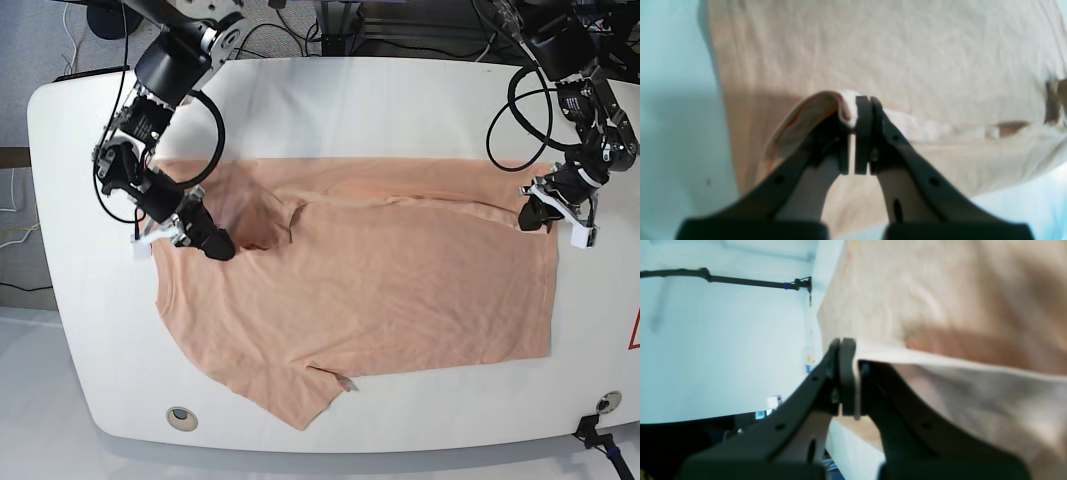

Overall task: Fold the T-shirt properly
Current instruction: 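Lift both held edges and drag the shirt toward the robot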

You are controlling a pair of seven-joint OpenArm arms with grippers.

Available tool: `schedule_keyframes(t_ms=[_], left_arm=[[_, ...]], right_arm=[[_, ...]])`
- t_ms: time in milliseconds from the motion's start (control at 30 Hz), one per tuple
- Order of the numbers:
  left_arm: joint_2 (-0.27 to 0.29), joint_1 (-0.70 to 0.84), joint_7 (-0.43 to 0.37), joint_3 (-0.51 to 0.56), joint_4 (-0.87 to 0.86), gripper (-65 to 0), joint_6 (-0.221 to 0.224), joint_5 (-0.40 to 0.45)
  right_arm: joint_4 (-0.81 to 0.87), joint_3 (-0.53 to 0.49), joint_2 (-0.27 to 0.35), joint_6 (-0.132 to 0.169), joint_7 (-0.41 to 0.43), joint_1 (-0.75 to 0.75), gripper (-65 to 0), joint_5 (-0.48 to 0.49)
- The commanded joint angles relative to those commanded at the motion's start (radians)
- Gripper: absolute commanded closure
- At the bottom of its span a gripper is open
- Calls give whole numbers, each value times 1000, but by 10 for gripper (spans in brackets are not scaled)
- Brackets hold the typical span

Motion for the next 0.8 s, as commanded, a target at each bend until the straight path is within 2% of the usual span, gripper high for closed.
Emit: schedule_keyframes(t_ms=[67, 433, 500, 600, 633, 700, 800], left_arm=[[-18, -2, -3, 3, -9, 0, 0, 0], [-21, -41, -5, 6, -31, 0, 0, 0], [-35, -58, -5, 6, -37, -7, 0, 0], [-63, -64, -6, 28, -35, -246, 0, 9], [-71, -66, -6, 34, -35, -288, 0, 25], [-78, -74, -6, 40, -28, -309, -5, 57], [-95, -77, -8, 40, 35, -309, -8, 118]], right_arm=[[-29, 0, 18, 0, 5, 21, 0, 0], [-37, 0, 25, -2, 18, 34, 0, 0], [-37, 0, 25, -3, 18, 34, -102, 0], [-37, -2, 26, -3, 18, 34, -279, 0], [-37, -5, 28, -3, 18, 34, -333, 0], [-31, -64, 68, -3, 18, 29, -419, 2], [-2, -161, 121, 2, 20, 17, -434, 3]])
